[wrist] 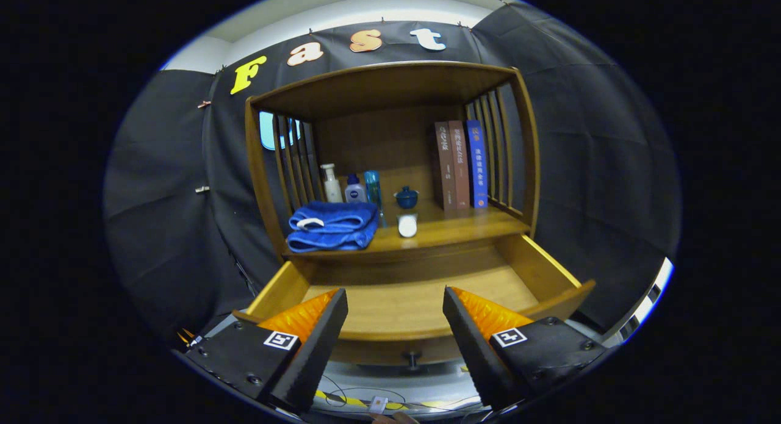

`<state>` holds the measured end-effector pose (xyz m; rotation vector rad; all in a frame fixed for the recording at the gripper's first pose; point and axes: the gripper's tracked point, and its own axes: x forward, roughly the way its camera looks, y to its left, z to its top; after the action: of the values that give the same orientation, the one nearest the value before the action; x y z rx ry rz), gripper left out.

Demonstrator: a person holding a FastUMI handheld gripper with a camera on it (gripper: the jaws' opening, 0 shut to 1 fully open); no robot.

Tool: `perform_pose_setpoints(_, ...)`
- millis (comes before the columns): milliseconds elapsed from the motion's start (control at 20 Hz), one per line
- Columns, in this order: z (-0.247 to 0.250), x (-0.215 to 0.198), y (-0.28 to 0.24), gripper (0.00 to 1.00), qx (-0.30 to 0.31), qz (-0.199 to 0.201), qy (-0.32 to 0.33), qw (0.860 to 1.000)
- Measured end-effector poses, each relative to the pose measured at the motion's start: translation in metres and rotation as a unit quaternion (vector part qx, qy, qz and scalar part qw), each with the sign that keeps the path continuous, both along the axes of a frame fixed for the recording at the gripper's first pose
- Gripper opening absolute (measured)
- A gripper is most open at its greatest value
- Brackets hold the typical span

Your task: Pull open the drawer, take out the items inside it, and place them on the countertop above the cabinet.

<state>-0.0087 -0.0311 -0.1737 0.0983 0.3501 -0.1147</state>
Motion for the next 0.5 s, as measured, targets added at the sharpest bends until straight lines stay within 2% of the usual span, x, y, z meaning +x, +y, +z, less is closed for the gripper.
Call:
perform_pose_setpoints(200,-0.046,-0.018,-0.008,0.99,0.001,-0.015,0.013,1.000)
perform_pose_setpoints(350,-0.079,-0.016,-0.011,1.00,-0.006,-0.017,0.037,0.999)
perform_pose_setpoints(500,-0.087,-0.006,-0.010,1.00,-0.009,-0.017,0.034,0.999)
